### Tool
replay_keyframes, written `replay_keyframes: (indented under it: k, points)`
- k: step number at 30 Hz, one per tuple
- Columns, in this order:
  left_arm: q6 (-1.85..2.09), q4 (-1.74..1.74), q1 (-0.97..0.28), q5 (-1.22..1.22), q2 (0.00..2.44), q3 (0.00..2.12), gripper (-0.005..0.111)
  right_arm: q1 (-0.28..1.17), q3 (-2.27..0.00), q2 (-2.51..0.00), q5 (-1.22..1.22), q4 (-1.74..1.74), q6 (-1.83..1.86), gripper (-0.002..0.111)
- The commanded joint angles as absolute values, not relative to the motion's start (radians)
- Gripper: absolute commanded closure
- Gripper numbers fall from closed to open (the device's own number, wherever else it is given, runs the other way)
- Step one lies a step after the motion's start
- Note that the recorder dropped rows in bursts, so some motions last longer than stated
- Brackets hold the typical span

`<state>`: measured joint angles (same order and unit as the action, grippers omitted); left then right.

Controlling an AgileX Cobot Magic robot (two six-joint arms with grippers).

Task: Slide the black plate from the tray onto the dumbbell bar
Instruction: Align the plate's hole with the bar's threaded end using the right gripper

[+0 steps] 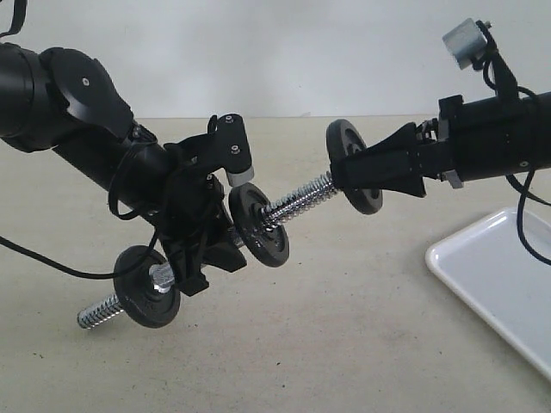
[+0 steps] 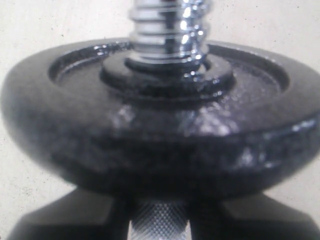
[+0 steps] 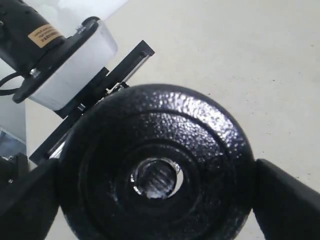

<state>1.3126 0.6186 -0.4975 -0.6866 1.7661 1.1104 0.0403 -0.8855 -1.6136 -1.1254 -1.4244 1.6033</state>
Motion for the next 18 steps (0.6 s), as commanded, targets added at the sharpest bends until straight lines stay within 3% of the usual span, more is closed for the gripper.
replay_keyframes:
  k: [1,18]
  points:
    - [1.317,0.713,-0.501,-0.656,1.716,1.140,0.102,0.043,-0.900,-1.607,-1.210,-1.498,1.601,0.108]
    - [1.324,0.721,-0.501,-0.654,1.716,1.140,0.102,0.101,-0.900,-1.628,-1.144,-1.430,1.571,0.108]
